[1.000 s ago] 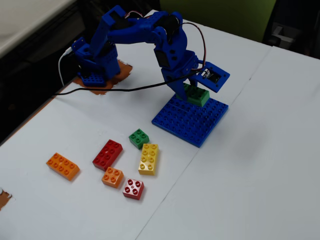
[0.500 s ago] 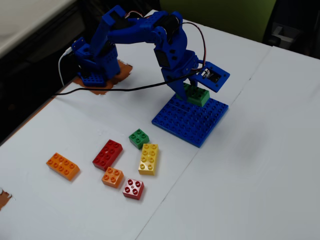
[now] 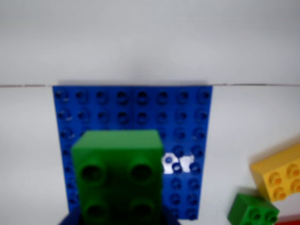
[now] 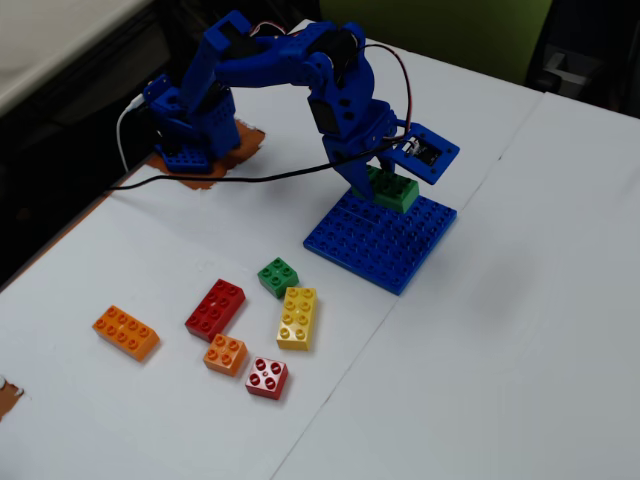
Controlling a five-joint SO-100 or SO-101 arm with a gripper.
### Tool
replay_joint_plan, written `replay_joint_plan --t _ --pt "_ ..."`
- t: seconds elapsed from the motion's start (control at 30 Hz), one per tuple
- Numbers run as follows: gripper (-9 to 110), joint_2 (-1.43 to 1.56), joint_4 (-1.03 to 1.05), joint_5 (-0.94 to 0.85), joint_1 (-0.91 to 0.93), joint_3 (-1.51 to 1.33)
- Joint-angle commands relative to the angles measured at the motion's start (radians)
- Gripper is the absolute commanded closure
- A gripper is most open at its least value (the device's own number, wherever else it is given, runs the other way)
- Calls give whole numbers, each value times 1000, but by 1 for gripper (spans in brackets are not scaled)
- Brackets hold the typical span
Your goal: Pick up the 2x4 green block and go up the 8x8 blue block.
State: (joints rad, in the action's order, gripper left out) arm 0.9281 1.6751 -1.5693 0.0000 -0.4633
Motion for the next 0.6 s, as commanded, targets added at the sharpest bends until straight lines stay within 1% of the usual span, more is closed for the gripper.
replay_joint_plan --t 0.0,0.57 --pt "101 12 5 2 2 54" --pt "101 12 14 2 2 60"
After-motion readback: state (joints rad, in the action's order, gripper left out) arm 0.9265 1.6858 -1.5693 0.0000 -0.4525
